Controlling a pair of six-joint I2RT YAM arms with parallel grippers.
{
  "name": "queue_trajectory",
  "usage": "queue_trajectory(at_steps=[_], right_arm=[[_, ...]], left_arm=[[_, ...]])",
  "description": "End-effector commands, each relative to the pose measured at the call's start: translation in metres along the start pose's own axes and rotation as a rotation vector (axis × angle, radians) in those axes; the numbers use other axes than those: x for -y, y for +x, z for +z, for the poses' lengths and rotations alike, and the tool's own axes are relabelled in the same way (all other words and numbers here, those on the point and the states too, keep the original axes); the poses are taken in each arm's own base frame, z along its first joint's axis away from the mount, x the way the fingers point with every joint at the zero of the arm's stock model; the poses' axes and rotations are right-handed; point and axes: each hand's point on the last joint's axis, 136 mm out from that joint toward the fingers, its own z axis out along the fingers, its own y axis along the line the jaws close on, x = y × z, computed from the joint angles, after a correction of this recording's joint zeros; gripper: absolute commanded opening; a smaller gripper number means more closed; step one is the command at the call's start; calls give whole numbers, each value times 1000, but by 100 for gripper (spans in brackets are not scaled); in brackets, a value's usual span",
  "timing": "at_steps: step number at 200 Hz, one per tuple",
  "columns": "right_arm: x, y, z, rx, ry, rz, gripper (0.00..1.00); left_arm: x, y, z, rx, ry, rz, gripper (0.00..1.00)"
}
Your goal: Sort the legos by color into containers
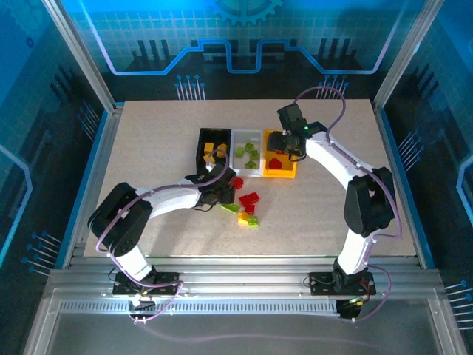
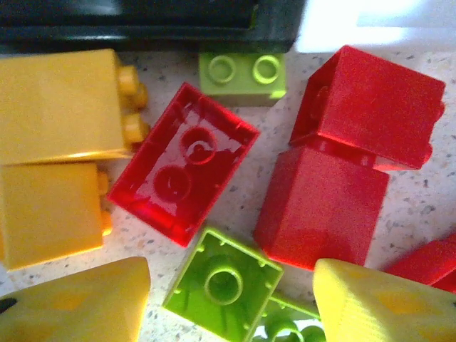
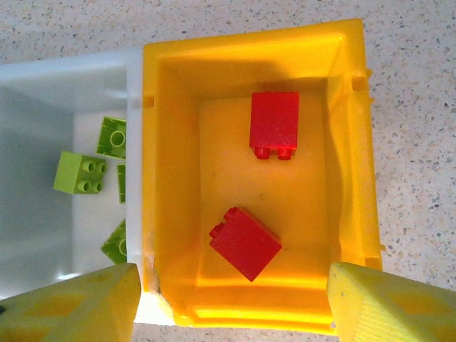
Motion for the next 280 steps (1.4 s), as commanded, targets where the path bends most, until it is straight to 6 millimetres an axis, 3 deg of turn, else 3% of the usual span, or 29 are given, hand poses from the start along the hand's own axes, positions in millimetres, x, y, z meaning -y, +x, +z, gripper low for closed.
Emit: queue_trajectory(at_steps=[1,37,93,125,146,171,191,204,229,280], right_arm=[[-5,-4,-12,35,-33,20,71],[-3,-5,-16,40,-40,23,71],[4,-2,-17,39,-43,37,71],[6,0,-18,42,-48,45,71],[6,2,-18,43,-51,48,71],[6,2,-19,43,-56,49,71],[6,2,-20,46,-60,57,71],[5,2,-20,45,-64,60,71],[6,3,-21,46,-61,61,71],[11,6,-22,46,-54,61,71]], left_arm=[[-13,-1,10,3,-77,43,63],[-11,2,17,-9,-79,53,51],[-22,30,7,-54,-117,41,52],[-39,60,-2,-93,-145,14,49],[-48,67,-11,-90,-148,-2,49],[-45,61,-27,-63,-112,-21,51],[-37,49,-37,-26,-67,-30,65],[-32,41,-38,-12,-60,-29,69],[-25,32,-24,-21,-74,-10,69],[-34,26,14,-51,-156,2,66]])
